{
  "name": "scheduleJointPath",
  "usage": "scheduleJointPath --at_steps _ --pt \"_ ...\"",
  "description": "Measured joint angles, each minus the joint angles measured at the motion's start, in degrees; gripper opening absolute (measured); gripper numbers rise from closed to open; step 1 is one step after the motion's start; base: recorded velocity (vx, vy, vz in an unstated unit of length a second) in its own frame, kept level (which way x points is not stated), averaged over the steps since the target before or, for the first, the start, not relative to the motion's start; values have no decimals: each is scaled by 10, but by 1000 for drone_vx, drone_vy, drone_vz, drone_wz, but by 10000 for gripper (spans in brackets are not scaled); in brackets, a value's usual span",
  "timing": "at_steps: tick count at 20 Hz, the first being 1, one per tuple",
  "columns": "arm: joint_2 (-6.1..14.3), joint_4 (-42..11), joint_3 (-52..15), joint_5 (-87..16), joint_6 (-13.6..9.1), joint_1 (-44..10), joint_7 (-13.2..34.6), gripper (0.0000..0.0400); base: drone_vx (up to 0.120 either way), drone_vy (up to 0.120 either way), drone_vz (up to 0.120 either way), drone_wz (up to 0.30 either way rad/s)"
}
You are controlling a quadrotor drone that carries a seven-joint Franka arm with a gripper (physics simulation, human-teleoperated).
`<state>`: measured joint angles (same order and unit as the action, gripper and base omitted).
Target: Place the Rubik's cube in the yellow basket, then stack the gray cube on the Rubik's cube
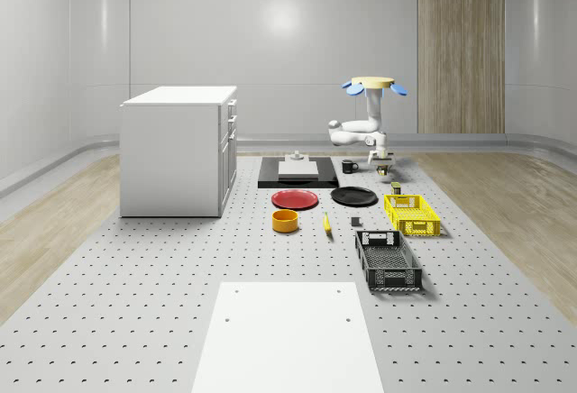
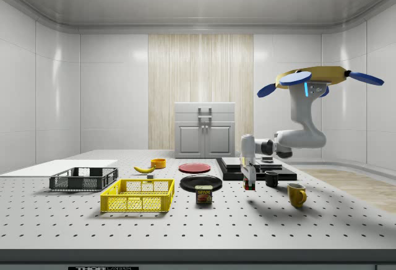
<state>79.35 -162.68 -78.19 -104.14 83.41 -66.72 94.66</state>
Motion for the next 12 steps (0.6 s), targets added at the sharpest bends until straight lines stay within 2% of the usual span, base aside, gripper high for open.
scheduleJointPath --at_steps 7,10,12 --pt "13 -1 -18 21 7 -4 4 322 120 0 114 0" --pt "19 -1 -21 26 12 -5 5 322 120 0 0 0" --pt "22 -1 -22 28 15 -6 6 322 120 100 0 0"
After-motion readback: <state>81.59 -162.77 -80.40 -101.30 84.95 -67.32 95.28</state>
